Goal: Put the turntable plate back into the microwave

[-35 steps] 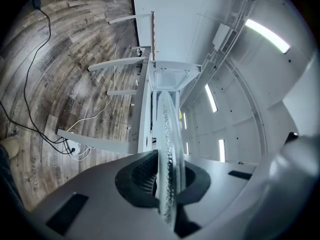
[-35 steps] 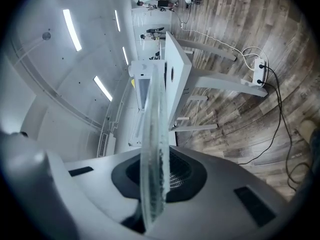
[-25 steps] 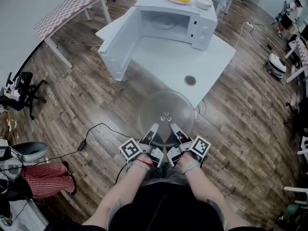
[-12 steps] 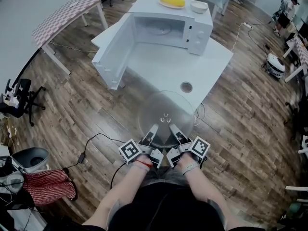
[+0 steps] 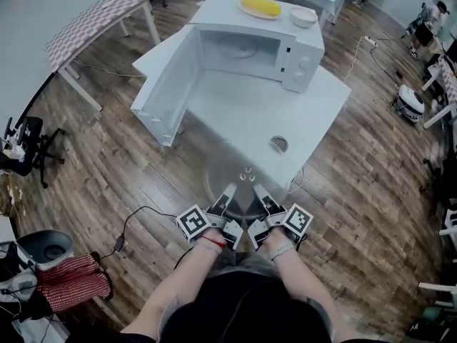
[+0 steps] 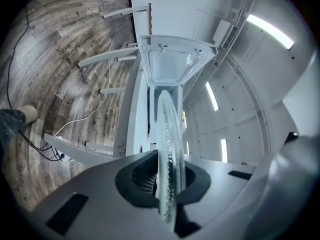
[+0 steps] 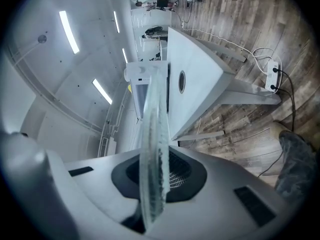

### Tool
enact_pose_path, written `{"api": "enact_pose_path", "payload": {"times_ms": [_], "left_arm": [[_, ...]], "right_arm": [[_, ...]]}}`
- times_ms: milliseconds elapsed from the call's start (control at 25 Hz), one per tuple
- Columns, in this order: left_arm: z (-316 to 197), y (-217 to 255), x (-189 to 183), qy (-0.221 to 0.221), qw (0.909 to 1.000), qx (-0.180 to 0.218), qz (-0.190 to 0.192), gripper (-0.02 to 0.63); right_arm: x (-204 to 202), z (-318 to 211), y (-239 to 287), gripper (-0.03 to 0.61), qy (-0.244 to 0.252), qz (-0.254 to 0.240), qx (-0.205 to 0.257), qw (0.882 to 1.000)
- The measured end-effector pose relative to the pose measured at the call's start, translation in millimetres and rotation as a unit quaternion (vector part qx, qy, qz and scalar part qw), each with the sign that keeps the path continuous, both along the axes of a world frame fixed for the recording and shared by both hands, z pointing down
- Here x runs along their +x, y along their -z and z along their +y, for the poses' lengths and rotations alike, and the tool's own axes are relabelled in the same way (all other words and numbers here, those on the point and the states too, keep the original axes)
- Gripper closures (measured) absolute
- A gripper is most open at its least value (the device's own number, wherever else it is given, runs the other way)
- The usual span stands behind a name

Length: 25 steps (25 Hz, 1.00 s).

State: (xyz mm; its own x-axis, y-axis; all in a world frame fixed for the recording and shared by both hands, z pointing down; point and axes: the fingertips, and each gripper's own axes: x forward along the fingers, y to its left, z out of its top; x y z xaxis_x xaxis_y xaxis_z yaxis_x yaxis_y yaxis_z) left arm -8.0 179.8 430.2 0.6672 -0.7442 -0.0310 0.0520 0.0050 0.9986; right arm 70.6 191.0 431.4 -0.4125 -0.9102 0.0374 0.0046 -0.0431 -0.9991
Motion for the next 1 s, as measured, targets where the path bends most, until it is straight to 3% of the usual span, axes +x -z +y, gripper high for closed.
{"api": "enact_pose_path", "payload": {"times_ms": [1000], "left_arm": [[-143.4, 11.6, 7.7, -0.038, 0.9991, -0.007, 0.019, 0.583]], "right_arm": [[3.4, -134.4, 2.0, 0.538, -0.043, 0.000, -0.016, 0.999]]}}
